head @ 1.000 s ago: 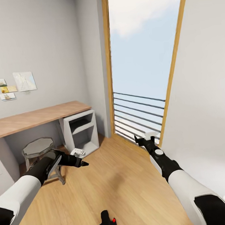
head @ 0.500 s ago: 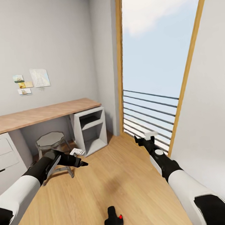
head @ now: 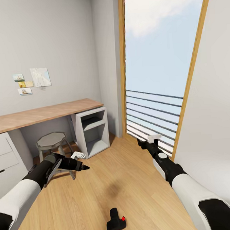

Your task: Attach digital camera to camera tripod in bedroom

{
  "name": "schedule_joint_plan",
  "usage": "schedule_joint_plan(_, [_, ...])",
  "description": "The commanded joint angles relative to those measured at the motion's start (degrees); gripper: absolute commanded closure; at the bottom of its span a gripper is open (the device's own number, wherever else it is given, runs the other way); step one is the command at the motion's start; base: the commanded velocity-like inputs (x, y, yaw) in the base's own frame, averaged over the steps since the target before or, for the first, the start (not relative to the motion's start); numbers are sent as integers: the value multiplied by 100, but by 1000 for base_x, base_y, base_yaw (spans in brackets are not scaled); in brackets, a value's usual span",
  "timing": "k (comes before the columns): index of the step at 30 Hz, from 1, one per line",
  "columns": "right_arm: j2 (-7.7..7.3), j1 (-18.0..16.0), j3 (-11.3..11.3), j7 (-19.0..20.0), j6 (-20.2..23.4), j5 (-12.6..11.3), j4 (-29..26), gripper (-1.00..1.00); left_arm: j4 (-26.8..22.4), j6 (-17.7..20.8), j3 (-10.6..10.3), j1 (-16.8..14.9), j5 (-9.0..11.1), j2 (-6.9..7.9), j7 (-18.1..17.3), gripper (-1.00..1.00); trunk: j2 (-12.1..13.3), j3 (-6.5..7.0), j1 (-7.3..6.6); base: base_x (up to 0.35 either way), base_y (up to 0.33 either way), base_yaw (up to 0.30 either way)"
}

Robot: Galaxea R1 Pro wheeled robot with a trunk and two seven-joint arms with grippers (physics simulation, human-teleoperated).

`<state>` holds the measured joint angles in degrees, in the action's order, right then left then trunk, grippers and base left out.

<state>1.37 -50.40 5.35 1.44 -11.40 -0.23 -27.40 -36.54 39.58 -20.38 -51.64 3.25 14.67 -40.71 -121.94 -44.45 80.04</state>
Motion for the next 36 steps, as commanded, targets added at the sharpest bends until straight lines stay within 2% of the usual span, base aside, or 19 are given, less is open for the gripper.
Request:
schedule_joint_plan(1, [-1, -5, 1, 11, -20, -3, 6, -100, -7, 38, -26, -4, 35, 9, 5, -100, -44, -24, 22, 0, 0, 1])
schedule_joint_plan(9, [-4, -5, 1, 13, -20, -3, 6, -100, 2, 26, -59, -4, 28, 8, -31, -100, -365, -168, 197, 0, 0, 0])
schedule_joint_plan(13, [-3, -5, 1, 14, -19, 0, 6, -100, 31, 27, -84, -4, 22, -46, -39, -100, -526, -240, 285, 0, 0, 0])
schedule_joint_plan(14, [-4, -5, 5, 14, -20, 3, 6, -100, 63, 25, -130, -4, 19, -91, -41, -100, -566, -258, 307, 0, 0, 0])
schedule_joint_plan(17, [-2, -5, 8, 14, -20, 0, 6, -100, 83, 16, -231, -4, 18, -104, -47, -100, -686, -312, 373, 0, 0, 0])
schedule_joint_plan(23, [-3, -5, 4, 14, -22, -2, 6, -100, 190, -224, -462, -4, 18, -112, -50, -100, -927, -419, 505, 0, 0, 0])
schedule_joint_plan(24, [-2, -5, 3, 14, -21, -2, 6, -100, 237, -356, -496, -4, 18, -110, -51, -100, -967, -437, 527, 0, 0, 0])
schedule_joint_plan(25, [-1, -5, 2, 14, -23, -7, 6, -100, 319, -656, -536, -4, 18, -107, -51, -100, -1007, -455, 549, 0, 0, 0])
schedule_joint_plan(28, [1, -5, 1, 14, -15, -11, 6, -100, 368, -823, -555, -4, 18, -107, -48, -100, -1127, -509, 615, 0, 0, 27])
schedule_joint_plan(36, [-1, -5, 1, 10, -13, -18, 6, -100, 375, -837, -555, -4, 19, -108, -43, -100, -1448, -653, 790, 0, 0, 218])
